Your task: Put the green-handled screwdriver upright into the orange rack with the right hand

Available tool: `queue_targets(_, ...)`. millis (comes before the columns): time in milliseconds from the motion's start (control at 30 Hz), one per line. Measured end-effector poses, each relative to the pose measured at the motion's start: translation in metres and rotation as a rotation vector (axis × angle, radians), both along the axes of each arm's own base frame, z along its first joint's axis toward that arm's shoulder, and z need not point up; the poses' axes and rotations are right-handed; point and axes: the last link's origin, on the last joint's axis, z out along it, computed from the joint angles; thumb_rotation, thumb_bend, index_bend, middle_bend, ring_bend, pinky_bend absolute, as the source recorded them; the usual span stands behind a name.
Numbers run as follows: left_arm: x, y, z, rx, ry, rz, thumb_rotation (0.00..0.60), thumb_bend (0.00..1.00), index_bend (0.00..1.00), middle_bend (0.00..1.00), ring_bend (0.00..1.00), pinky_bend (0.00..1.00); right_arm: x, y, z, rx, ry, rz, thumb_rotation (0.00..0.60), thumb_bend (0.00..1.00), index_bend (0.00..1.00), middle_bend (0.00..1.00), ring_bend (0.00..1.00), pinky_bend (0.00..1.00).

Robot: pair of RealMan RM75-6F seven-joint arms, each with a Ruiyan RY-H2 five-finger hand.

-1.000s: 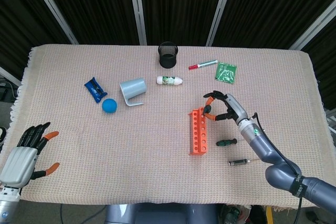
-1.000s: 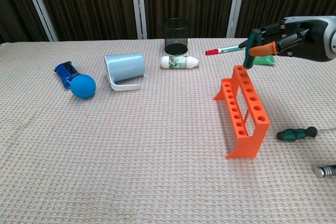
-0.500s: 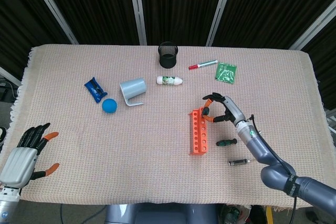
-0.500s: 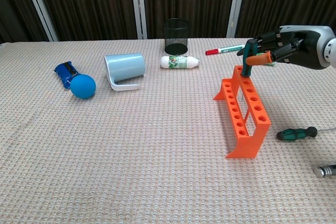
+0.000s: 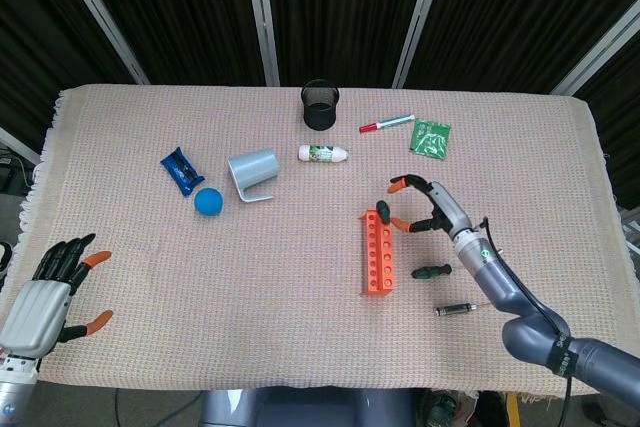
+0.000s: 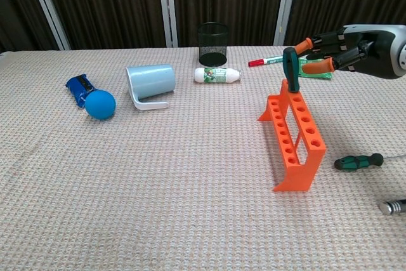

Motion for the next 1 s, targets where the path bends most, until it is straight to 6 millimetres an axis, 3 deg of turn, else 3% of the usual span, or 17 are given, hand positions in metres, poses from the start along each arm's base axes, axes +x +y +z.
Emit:
queue_targets(333,-0.001,0.0,0.002,0.014,0.008,0.008,0.6,0.18,0.19,0.01,0.0,0.0,-0.004,0.001,0.025,-0.084,-0.006,0.021,0.6,0.23,0.3,0.16,0.0,0.0)
queue_targets(633,-0.007,0.004,0.001,0.037,0.048,0.039,0.6,0.18,0.19,0.01,0.0,0.0,-0.027,0.012,0.051,-0.271,0.288,0.097,0.6,0.26,0.3,0.16,0.0,0.0)
queue_targets(833,-0.009,0.005,0.001,0.047,0.064,0.035,0.6,0.18,0.19,0.01,0.0,0.0,-0.05,0.037,0.066,-0.432,0.569,0.135,0.6,0.26,0.24,0.15,0.0,0.0)
queue_targets(1000,-0.011,0.004,0.004,0.059,0.06,0.032,0.6,0.18,0.19,0.01,0.0,0.0,-0.077,0.077,0.073,-0.507,0.808,0.151,0.6,0.25,0.1,0.05,0.0,0.0)
